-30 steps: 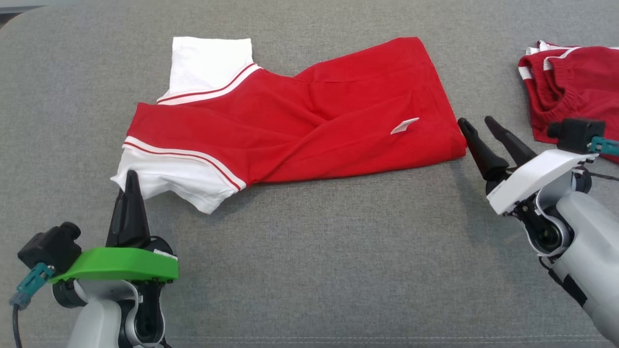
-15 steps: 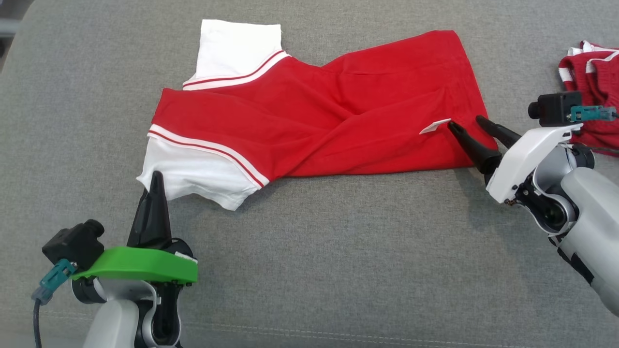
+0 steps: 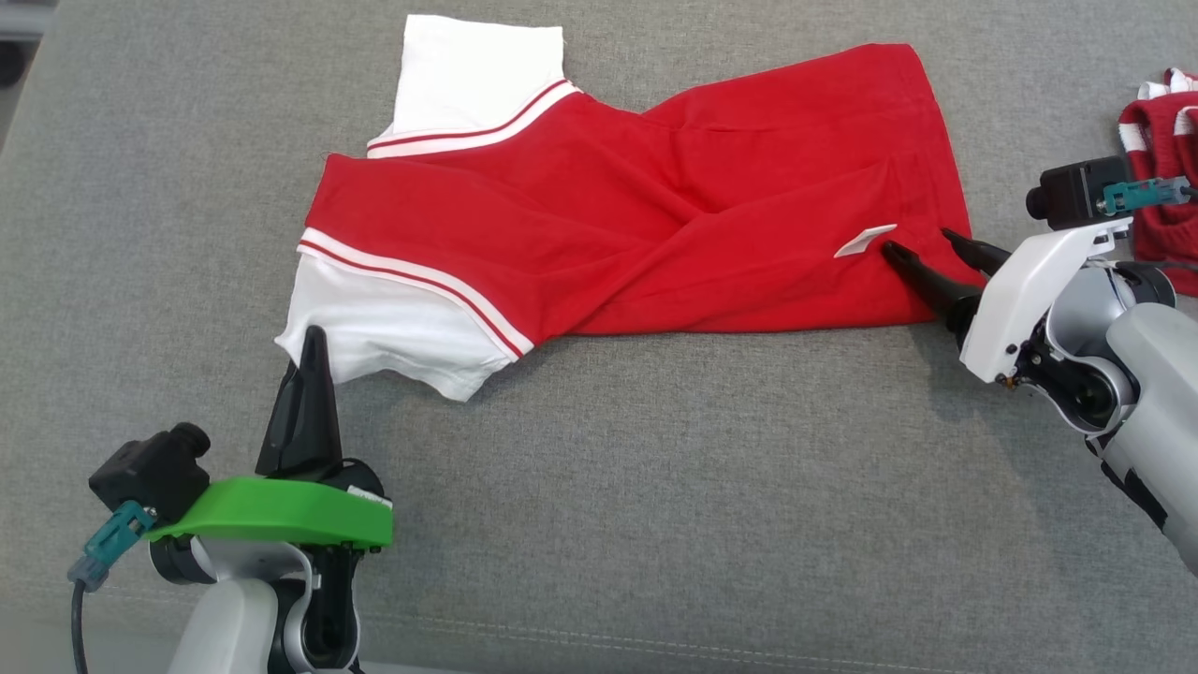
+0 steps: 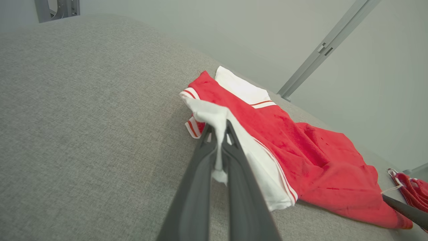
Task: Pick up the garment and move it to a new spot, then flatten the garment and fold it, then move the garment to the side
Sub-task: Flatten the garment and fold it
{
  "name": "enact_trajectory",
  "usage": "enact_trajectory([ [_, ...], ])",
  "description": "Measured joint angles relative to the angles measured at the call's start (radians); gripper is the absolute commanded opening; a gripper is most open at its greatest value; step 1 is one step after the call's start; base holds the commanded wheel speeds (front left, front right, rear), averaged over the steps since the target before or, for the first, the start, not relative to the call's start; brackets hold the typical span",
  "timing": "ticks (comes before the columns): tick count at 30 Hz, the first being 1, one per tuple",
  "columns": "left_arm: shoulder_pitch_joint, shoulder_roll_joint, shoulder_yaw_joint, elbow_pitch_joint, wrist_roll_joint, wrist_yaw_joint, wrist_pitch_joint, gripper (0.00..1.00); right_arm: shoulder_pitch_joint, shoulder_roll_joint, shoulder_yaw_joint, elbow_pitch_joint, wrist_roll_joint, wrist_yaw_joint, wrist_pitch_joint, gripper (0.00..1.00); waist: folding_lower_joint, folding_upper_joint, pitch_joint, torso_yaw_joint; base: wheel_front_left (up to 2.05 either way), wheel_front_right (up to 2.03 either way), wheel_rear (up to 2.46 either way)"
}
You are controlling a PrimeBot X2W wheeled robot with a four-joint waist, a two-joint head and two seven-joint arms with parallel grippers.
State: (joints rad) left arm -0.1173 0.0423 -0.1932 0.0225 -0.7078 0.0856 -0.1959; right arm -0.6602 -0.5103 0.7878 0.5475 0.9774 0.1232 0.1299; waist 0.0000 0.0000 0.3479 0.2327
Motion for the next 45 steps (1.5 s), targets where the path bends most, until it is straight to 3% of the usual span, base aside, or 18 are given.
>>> enact_trajectory([
  [6,0.000,0.000,-0.004,-0.006,0.000,0.003,0.000,0.00,-0.023,0.001,0.008,0.015,0.000,0.000,0.025,0.98,0.0000,0.0000,0.006,0.001,0.00,0.00,0.00],
  [8,0.000,0.000,-0.005,-0.008,0.000,0.003,0.000,0.00,-0.033,0.002,0.011,0.020,0.001,0.000,0.034,0.63,0.0000,0.0000,0.008,0.001,0.00,0.00,0.00],
  [9,0.000,0.000,-0.006,-0.009,0.000,0.003,0.000,0.00,-0.036,0.004,0.012,0.023,0.002,0.000,0.036,0.63,0.0000,0.0000,0.009,0.001,0.00,0.00,0.00],
  [11,0.000,0.000,-0.007,-0.010,-0.001,0.007,-0.001,0.00,-0.042,0.005,0.018,0.027,0.005,0.000,0.044,0.25,0.0000,0.0000,0.011,0.001,0.00,0.00,0.00],
  [13,0.000,0.000,-0.007,-0.010,-0.001,0.008,-0.003,0.00,-0.051,0.008,0.025,0.028,0.009,0.000,0.054,0.00,0.0000,0.0000,0.013,0.001,0.00,0.00,0.00],
  [21,0.000,0.000,-0.005,-0.010,-0.001,0.011,-0.007,0.00,-0.053,0.016,0.029,0.028,0.036,0.000,0.049,0.00,0.0000,0.0000,0.011,-0.003,0.00,0.00,0.00],
  [27,0.000,-0.001,0.014,-0.015,-0.001,0.011,-0.018,0.00,-0.054,0.025,-0.020,-0.017,0.064,0.000,-0.052,0.00,0.0000,0.0000,-0.010,-0.014,0.00,0.00,0.00],
  [33,-0.011,-0.001,0.042,-0.075,-0.002,0.010,-0.035,0.00,-0.039,0.045,-0.104,-0.129,0.182,0.000,-0.176,0.00,0.0000,0.0000,-0.055,-0.032,0.00,0.00,0.00],
  [38,-0.011,-0.002,0.091,-0.107,-0.024,0.010,-0.043,0.00,0.034,0.043,-0.153,-0.196,0.267,0.000,-0.235,0.00,0.0000,0.0000,-0.099,-0.053,0.00,0.00,0.00],
  [45,0.043,0.012,0.109,-0.116,-0.024,0.010,-0.042,0.00,0.163,-0.009,-0.144,-0.227,0.275,0.000,-0.256,0.00,0.0000,0.0000,-0.166,-0.093,0.00,0.00,0.00],
])
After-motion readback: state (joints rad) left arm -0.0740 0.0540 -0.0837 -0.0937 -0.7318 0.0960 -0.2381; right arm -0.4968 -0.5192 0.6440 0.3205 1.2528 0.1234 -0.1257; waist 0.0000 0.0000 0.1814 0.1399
